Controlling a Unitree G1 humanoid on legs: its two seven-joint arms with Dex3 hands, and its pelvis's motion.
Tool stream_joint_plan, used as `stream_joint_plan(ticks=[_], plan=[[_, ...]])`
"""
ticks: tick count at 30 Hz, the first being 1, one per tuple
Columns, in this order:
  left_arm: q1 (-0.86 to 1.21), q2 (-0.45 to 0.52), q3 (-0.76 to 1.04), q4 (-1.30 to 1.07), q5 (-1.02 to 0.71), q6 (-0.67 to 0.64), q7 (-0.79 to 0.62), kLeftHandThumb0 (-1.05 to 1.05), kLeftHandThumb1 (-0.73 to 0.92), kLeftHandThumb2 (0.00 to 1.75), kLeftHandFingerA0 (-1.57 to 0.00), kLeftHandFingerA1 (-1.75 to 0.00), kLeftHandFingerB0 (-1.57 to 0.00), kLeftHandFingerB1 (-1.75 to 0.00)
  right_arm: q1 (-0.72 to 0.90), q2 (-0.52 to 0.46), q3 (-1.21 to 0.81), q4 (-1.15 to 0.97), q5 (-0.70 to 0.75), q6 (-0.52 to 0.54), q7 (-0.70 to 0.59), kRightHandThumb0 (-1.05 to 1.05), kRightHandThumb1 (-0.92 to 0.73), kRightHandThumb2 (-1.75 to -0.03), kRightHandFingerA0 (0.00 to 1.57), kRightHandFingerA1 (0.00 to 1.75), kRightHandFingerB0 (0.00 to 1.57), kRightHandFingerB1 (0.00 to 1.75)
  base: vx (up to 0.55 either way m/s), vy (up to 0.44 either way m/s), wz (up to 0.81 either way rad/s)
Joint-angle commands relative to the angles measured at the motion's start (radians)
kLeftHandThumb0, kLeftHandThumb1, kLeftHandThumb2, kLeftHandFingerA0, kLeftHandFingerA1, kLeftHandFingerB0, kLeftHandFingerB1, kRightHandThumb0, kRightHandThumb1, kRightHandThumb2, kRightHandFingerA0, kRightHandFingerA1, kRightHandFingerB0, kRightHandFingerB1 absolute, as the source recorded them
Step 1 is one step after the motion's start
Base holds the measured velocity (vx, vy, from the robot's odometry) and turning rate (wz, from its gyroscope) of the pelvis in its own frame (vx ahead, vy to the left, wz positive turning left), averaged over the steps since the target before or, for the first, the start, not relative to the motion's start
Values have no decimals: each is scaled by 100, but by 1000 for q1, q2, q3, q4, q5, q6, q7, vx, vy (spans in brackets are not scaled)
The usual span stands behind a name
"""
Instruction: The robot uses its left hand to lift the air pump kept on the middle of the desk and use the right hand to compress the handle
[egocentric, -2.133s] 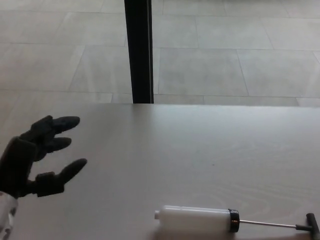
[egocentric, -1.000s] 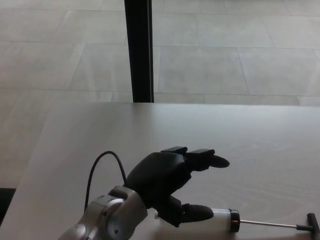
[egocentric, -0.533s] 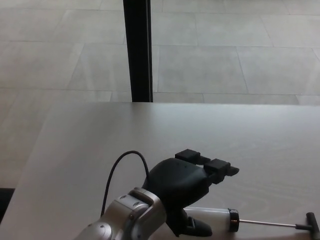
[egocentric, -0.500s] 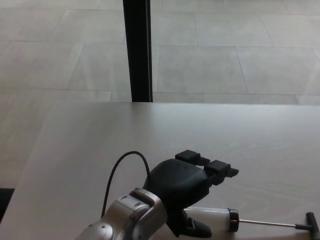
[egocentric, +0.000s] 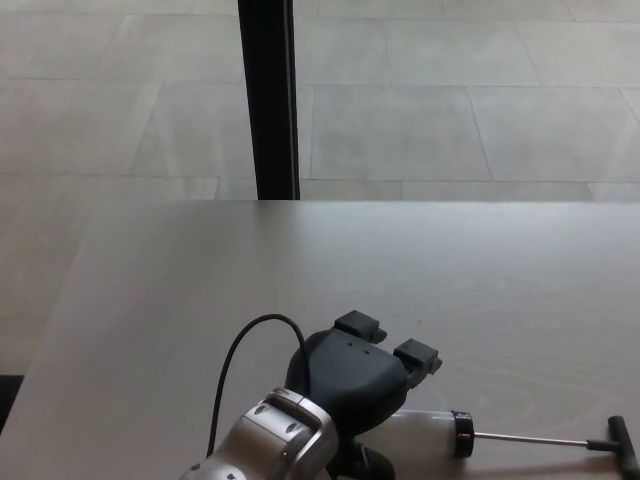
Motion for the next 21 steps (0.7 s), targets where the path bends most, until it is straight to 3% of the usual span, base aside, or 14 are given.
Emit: stream_joint_plan(ticks=[1,6,7,8,9,10,11,13,14,15,16,18,19,21], plan=[[35,17,-31,17,263,221,-98,-80,60,58,-17,-63,-27,-48,-83,-40,-56,-525,133,-31,-66,-72,-92,-68,76,66,44,38,0,0,0],[40,13,-16,22,245,237,-99,-76,59,58,-21,-67,-29,-48,-115,-61,-42,-687,155,33,-50,-77,-92,-69,75,60,44,36,0,0,0],[35,15,-15,19,247,245,-124,-81,50,93,-25,-66,-24,-54,-138,-66,-26,-735,196,30,3,-79,-92,-69,70,67,41,42,0,0,0],[34,15,-15,19,248,246,-127,-81,50,93,-25,-66,-24,-54,-140,-65,-25,-744,200,34,8,-79,-92,-69,70,67,41,42,0,0,0],[41,10,-9,17,236,250,-128,-75,60,62,-29,-68,-30,-49,-139,-55,-5,-817,205,62,3,-84,-91,-67,74,69,46,48,0,0,0],[46,-2,3,19,214,260,-131,-74,47,90,-35,-70,-27,-56,-145,-41,29,-899,200,88,-4,-84,-91,-67,71,71,46,46,0,0,0],[49,-9,7,22,206,265,-130,-72,58,60,-32,-71,-31,-50,-148,-33,46,-936,191,104,-13,-83,-91,-67,70,68,45,42,0,0,0],[50,-12,6,26,205,267,-127,-72,58,60,-32,-71,-31,-50,-148,-25,53,-960,181,120,-22,-83,-91,-67,70,68,45,42,0,0,0],[60,-25,23,19,173,272,-120,-64,42,90,-40,-77,-25,-58,-155,-3,84,-1012,161,142,-46,-77,-92,-69,69,65,41,40,0,0,0],[67,-33,27,21,165,275,-113,-68,57,57,-32,-88,-35,-58,-155,3,98,-1023,136,144,-52,-75,-72,-110,64,71,35,54,0,0,0],[68,-36,27,22,161,276,-117,-68,58,58,-34,-86,-34,-56,-154,8,111,-1034,116,145,-58,-78,-92,-67,67,62,40,39,0,0,0],[75,-51,37,26,145,293,-123,-65,44,86,-49,-79,-34,-60,-155,23,137,-1053,82,136,-61,-76,-92,-68,67,62,39,39,0,0,0],[69,-51,30,33,154,297,-136,-64,60,58,-52,-80,-38,-51,-155,27,144,-1058,79,136,-59,-75,-92,-69,68,63,39,40,0,0,0],[68,-54,28,49,151,289,-127,-54,59,57,-77,-106,-35,-49,-154,31,160,-1073,69,150,-54,-73,-92,-72,68,64,38,39,0,0,0]])
